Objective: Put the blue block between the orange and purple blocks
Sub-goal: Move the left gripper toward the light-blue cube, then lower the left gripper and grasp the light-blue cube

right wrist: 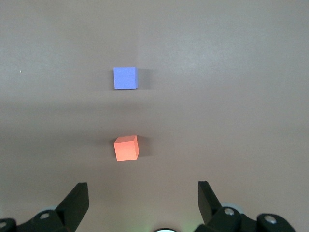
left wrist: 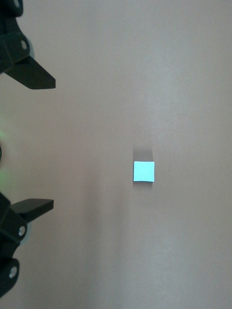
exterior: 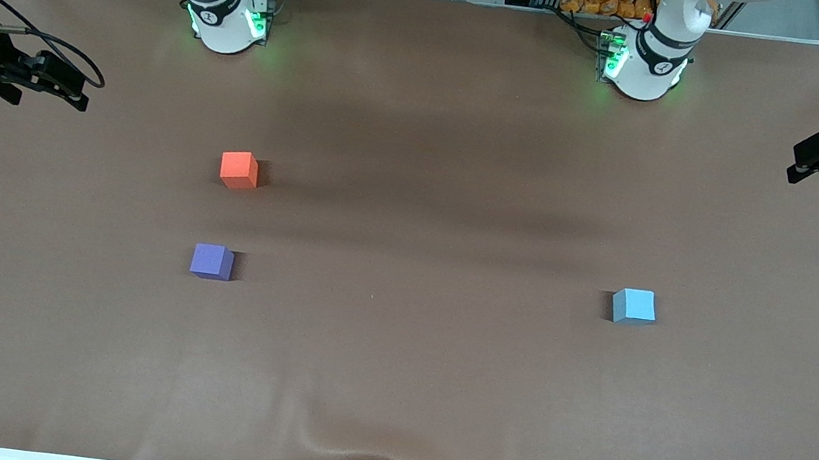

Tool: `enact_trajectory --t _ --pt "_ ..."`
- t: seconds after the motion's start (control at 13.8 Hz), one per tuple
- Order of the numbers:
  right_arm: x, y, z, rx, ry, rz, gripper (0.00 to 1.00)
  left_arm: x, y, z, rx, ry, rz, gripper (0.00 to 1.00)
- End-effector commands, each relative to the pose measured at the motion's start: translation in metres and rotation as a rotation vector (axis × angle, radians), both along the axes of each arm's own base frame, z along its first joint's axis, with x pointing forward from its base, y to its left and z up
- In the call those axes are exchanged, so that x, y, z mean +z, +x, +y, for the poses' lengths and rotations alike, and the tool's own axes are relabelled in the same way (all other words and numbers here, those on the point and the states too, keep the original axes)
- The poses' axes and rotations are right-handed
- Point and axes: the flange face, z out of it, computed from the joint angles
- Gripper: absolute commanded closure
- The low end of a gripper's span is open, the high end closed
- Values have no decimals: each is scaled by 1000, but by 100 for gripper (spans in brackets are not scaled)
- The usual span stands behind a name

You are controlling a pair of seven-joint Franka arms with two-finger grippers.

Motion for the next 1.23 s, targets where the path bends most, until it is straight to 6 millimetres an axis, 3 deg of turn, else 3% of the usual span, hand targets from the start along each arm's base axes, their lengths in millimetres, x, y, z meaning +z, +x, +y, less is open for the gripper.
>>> enact_trajectory --t 0.0,0.29,0.51,0.8,1.16 --pt "1 0 -1 -5 -10 -1 0 2 4 2 17 17 1 0" --pt "1 -1 0 -3 -10 2 0 -15 13 -3 -7 19 32 0" --pt "1 -1 0 -3 -10 2 0 -43 25 -11 1 11 41 0" --pt "2 -2 -1 -5 -10 5 0 -107 49 -19 -9 9 40 0" --pt "2 -3 -2 -6 -11 8 0 -202 76 -51 -54 5 38 0"
